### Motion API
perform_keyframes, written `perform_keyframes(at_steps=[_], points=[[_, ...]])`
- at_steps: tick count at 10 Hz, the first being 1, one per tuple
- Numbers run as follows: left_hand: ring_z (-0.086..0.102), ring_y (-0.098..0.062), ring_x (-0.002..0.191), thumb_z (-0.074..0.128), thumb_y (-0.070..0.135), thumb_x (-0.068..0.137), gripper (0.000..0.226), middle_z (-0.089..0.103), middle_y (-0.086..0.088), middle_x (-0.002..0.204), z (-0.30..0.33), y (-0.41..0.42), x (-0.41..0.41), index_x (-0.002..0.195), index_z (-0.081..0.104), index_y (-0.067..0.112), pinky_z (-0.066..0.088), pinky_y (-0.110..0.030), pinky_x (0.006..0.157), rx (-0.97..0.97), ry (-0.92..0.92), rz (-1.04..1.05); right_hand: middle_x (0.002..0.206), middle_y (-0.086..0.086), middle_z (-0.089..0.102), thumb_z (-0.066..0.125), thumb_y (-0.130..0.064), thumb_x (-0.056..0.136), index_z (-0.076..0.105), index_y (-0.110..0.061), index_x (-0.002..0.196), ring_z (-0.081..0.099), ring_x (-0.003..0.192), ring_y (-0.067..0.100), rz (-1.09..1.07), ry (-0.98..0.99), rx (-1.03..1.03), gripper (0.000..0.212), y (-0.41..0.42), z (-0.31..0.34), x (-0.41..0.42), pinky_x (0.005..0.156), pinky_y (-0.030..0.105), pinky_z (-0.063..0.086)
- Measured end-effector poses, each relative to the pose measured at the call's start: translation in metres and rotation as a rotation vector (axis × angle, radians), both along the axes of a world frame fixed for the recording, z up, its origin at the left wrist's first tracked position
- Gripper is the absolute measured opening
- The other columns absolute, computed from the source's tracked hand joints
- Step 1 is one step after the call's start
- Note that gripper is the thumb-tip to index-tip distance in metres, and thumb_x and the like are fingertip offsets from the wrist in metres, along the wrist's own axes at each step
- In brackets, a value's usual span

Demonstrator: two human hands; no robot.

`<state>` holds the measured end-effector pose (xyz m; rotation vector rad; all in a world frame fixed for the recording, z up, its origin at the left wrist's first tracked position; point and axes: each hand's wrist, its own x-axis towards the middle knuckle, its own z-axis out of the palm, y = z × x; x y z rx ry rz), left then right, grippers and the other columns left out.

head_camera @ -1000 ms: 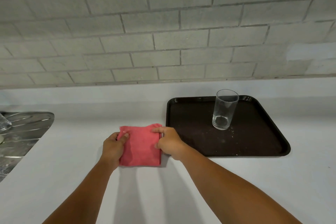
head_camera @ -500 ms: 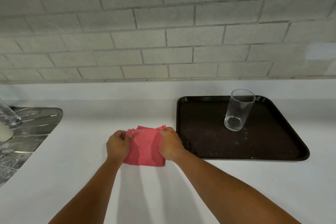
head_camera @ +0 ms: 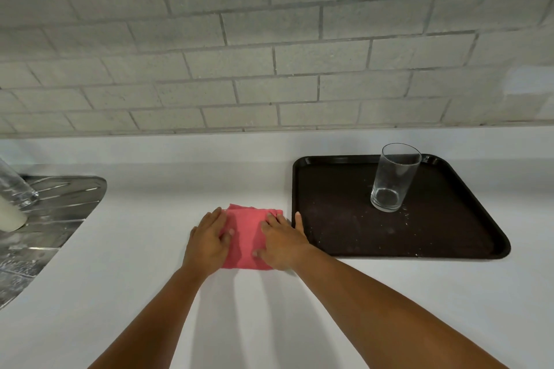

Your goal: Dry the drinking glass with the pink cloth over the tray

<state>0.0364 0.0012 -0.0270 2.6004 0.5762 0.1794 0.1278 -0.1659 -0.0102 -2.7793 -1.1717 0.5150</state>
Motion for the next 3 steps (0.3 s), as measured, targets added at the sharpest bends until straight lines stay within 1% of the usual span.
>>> perform_keyframes(at_steps=[1, 2, 3], points=[[0.018, -0.026, 0.156, 0.019, 0.052, 0.088, 0.082, 0.018, -0.006, 0.17, -0.0039, -0.0002, -0.0013, 0.16, 0.023, 0.013, 0.017, -0.044, 0.121, 0.08, 0.184, -0.062, 0.166, 0.007, 0.006, 0.044, -0.051, 0.095, 0.015, -0.013, 0.155, -0.005, 0.153, 0.028, 0.001, 0.004, -0.006, 0.077, 0.0011, -0.0013, -0.0014, 0.113, 0.06, -0.017], [0.007, -0.023, 0.158, 0.01, 0.056, 0.092, 0.081, 0.003, -0.004, 0.172, -0.0087, -0.0006, -0.0047, 0.162, 0.008, 0.015, 0.011, -0.045, 0.122, 0.143, 0.293, -0.079, 0.166, 0.007, 0.005, 0.044, -0.052, 0.095, 0.013, -0.013, 0.156, -0.004, 0.153, 0.028, 0.001, 0.007, 0.003, 0.078, 0.0, -0.0013, -0.0026, 0.114, 0.061, -0.016], [0.007, -0.023, 0.157, 0.018, 0.053, 0.102, 0.072, 0.002, -0.003, 0.172, -0.0013, -0.005, -0.0002, 0.162, 0.007, 0.015, 0.011, -0.047, 0.122, 0.19, 0.28, -0.066, 0.166, 0.007, 0.005, 0.045, -0.051, 0.095, 0.011, -0.013, 0.156, -0.003, 0.153, 0.026, 0.014, 0.011, 0.052, 0.079, -0.0061, 0.007, -0.0032, 0.116, 0.06, -0.015]])
